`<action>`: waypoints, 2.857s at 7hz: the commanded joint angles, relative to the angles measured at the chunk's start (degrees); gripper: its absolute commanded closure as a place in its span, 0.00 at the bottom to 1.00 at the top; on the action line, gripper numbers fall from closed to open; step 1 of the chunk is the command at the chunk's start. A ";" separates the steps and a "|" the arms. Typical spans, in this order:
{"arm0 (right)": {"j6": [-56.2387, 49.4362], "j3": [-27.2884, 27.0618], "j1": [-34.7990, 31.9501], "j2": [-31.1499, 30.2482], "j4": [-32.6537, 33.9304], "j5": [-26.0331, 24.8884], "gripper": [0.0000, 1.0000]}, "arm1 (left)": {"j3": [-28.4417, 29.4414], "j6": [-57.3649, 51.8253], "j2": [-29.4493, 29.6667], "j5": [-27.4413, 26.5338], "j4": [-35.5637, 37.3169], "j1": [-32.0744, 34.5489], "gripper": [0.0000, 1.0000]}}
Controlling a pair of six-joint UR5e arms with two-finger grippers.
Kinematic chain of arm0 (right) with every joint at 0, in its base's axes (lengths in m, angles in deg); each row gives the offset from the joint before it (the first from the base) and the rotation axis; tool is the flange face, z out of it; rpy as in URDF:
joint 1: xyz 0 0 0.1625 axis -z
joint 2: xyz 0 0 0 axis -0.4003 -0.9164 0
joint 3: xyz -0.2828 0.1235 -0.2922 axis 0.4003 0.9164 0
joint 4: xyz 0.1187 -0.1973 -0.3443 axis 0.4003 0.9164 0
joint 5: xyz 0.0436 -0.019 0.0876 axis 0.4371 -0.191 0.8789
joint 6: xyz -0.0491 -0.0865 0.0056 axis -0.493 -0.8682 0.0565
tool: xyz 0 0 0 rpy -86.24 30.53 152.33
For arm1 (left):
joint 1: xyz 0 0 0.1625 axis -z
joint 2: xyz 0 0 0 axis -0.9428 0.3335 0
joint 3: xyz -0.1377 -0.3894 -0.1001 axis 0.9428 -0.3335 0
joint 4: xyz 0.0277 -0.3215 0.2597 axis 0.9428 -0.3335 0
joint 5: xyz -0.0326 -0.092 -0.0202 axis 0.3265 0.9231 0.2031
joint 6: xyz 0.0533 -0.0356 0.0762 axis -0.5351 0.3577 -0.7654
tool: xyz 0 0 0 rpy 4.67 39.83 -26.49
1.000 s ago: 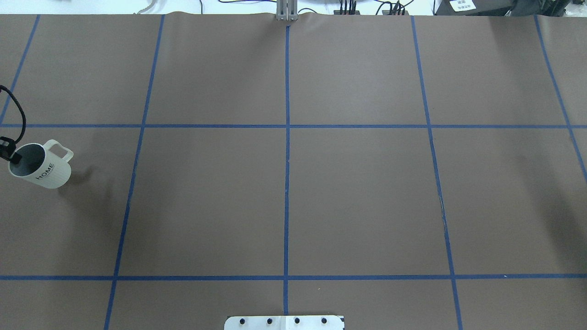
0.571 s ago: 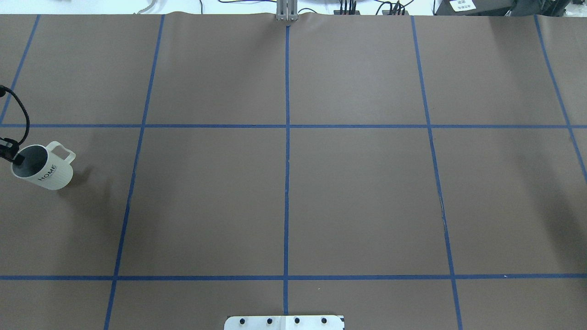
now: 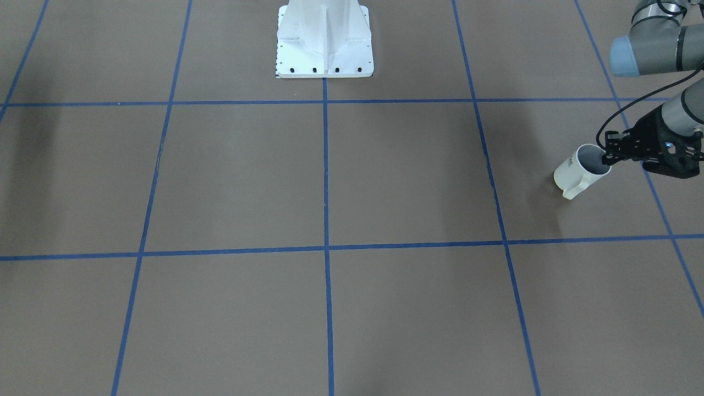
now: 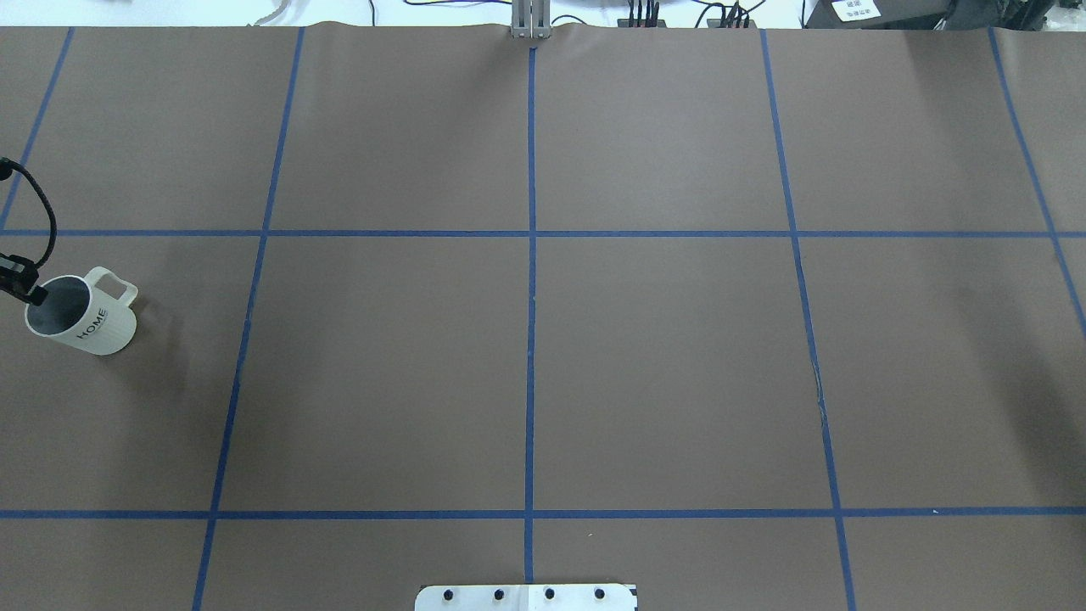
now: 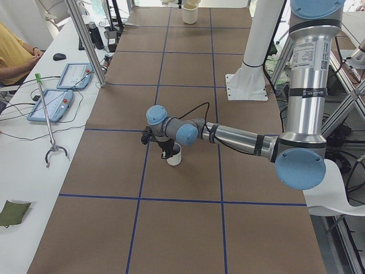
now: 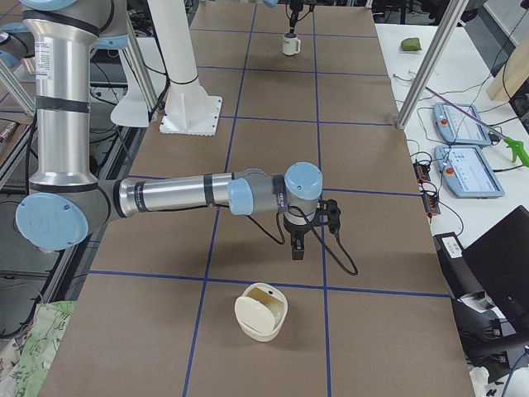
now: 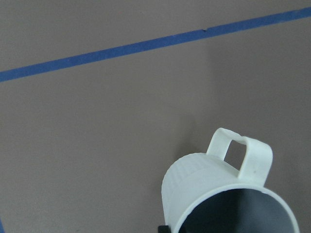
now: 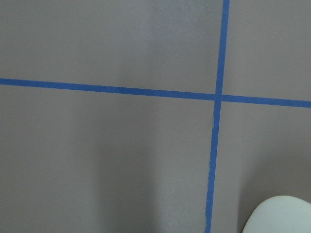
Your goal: Left arm hands cup to right arm to dump lemon
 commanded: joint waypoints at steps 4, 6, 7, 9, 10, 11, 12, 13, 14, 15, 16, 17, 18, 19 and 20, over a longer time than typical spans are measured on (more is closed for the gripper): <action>0.00 0.19 0.00 1.14 -0.12 -0.09 0.00 | -3.28 -0.09 1.41 0.51 0.58 1.48 0.21; -0.09 0.28 -1.74 2.10 -0.12 0.87 0.00 | -2.59 -0.62 1.41 0.43 0.76 7.10 0.00; -0.18 0.28 -2.10 2.11 -0.12 0.10 0.00 | -2.15 -1.66 1.50 0.34 0.93 9.03 0.00; -0.09 0.54 -2.37 2.72 -0.03 -0.61 0.00 | 1.78 -10.16 1.41 0.42 1.20 14.47 0.00; 0.00 0.80 -2.37 2.99 0.40 -0.53 0.00 | 4.07 -10.72 1.41 0.25 1.20 16.68 0.00; -0.09 0.89 -2.37 2.99 0.49 -0.53 0.00 | 5.05 -10.29 1.76 0.16 1.55 17.57 0.00; -0.79 0.89 -2.89 2.64 0.41 -0.35 0.00 | 5.06 -9.94 2.20 -0.19 3.81 17.66 0.00; -0.79 0.81 -3.16 2.46 0.32 -0.53 0.00 | 4.54 -10.02 1.85 0.07 3.75 17.66 0.00; -0.79 0.11 -3.60 1.68 -0.03 -0.53 0.00 | 3.66 -10.20 1.33 0.60 3.75 17.75 0.00; -0.79 -0.16 -3.95 1.15 -0.12 -0.18 0.00 | 3.57 -10.28 1.32 0.86 3.75 17.75 0.00; -0.79 -1.82 -3.87 0.62 -0.21 -1.65 0.00 | 3.39 -10.02 1.41 0.95 3.84 17.75 0.00; -0.01 -2.53 -3.87 0.44 -0.12 -1.15 0.00 | 2.00 -10.20 1.41 0.78 3.75 17.75 0.00; 0.00 -3.58 -3.87 -0.43 -0.12 -1.14 0.00 | 1.72 -10.46 1.32 0.69 3.75 17.75 0.00; -0.44 -3.24 -3.87 -0.61 -0.12 -1.23 0.00 | 1.63 -10.46 -0.68 -0.18 3.75 17.75 0.00; -0.79 -3.41 -3.87 -0.44 0.14 -2.01 0.00 | 0.94 -10.46 -0.79 -1.23 3.75 17.75 0.00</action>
